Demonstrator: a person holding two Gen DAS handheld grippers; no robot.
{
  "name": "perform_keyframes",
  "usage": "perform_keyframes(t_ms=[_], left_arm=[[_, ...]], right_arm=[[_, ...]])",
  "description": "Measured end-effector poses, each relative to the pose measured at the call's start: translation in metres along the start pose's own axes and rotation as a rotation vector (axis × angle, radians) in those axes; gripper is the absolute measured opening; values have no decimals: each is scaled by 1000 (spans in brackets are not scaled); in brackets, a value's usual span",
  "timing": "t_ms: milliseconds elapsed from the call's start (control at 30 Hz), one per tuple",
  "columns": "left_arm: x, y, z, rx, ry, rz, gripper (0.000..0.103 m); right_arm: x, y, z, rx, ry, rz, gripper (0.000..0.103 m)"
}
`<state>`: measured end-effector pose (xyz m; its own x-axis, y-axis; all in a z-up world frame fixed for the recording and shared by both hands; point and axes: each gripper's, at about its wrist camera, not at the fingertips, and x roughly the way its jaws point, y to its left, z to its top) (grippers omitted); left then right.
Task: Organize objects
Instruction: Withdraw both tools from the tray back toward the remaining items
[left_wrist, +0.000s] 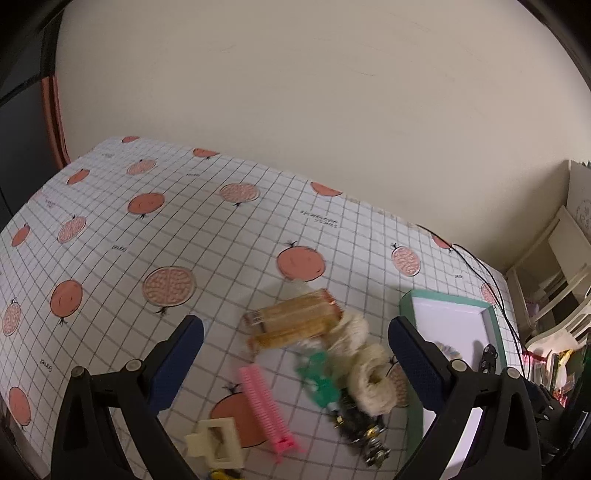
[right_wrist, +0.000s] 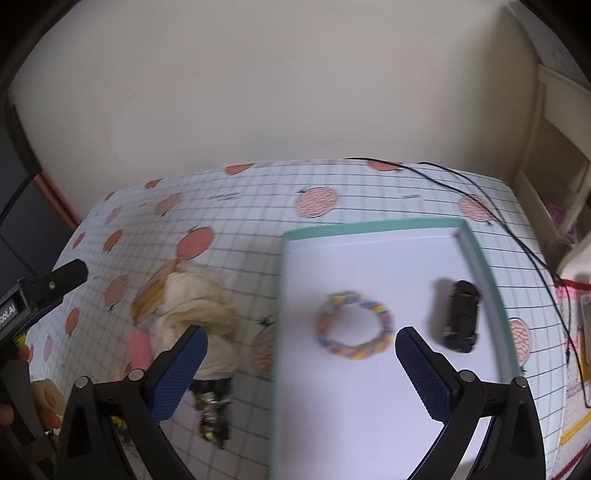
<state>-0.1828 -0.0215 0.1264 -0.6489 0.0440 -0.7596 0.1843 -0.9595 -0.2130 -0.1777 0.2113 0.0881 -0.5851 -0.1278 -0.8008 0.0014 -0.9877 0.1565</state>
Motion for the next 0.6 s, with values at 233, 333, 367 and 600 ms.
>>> perform_keyframes(t_ms=[233, 333, 367, 600], left_arm=[[0, 33, -6, 12, 83, 36, 100], [3, 45, -10, 18, 116, 40, 100], [5, 47, -11, 23, 124, 43, 100], [28, 61, -29, -10, 242, 42, 100]], right_arm=[[6, 31, -5, -47, 15, 23, 103], [10, 42, -8, -71, 25, 31, 103], [12, 46, -10, -85, 29, 28, 102], [30, 59, -17, -118, 83, 53, 93]])
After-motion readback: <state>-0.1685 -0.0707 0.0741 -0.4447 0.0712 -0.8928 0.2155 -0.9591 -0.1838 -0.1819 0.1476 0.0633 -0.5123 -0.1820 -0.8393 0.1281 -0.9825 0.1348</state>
